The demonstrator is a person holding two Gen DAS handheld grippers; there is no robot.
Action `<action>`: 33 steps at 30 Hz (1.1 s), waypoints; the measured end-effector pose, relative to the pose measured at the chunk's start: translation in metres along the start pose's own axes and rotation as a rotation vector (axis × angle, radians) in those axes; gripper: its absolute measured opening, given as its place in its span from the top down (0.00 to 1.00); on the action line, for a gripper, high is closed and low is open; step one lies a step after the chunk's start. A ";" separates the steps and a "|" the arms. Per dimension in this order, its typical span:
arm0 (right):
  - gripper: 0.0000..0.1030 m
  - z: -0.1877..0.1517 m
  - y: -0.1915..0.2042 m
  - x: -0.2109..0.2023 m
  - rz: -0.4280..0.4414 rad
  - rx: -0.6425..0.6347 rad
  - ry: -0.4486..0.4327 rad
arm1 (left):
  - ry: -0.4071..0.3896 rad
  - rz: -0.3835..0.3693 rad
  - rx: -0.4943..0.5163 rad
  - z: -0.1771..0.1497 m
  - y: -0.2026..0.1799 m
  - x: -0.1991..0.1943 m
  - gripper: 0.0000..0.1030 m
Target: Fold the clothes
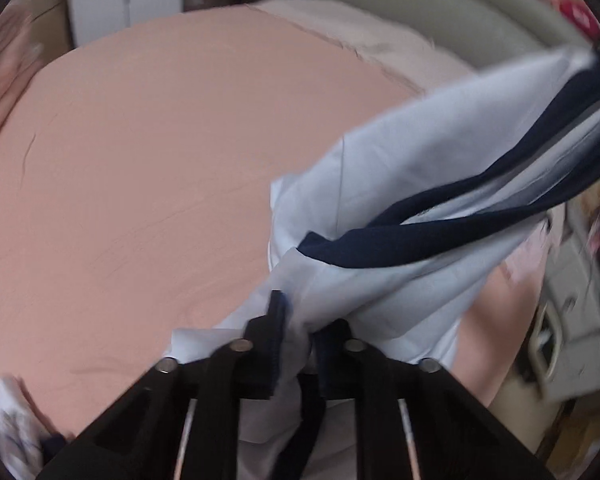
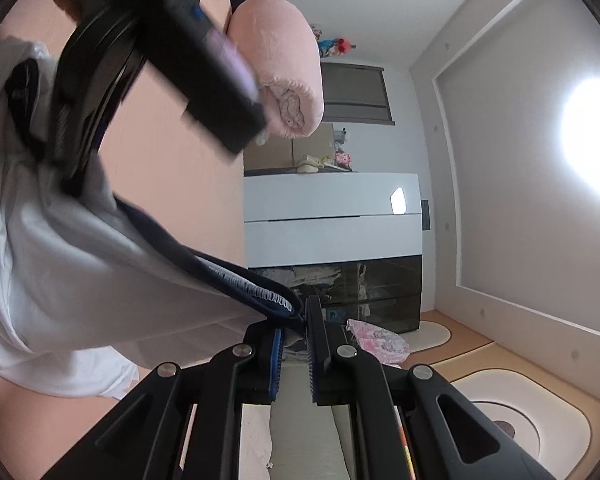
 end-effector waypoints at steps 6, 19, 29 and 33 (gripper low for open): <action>0.94 -0.013 0.005 0.003 0.053 0.044 0.043 | -0.081 0.055 -0.049 -0.004 -0.002 -0.022 0.92; 0.37 -0.024 0.079 -0.027 0.309 0.030 0.037 | -0.095 0.021 -0.003 -0.001 0.005 -0.051 0.92; 0.37 -0.051 0.108 -0.054 0.584 0.176 0.174 | 0.070 0.100 0.199 -0.023 -0.026 -0.038 0.91; 0.37 -0.053 0.084 -0.052 0.564 0.300 0.207 | 0.089 0.128 0.125 -0.018 -0.019 -0.033 0.91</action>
Point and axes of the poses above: each gripper's, at about its wrist camera, not at the fingertips, and x roughly the way its jaws point, y to its left, z to its top, the point moved 6 cm from there along x, roughly the way its jaws point, and after that the axes turned 14 degrees about -y, right-handed, at the moved point
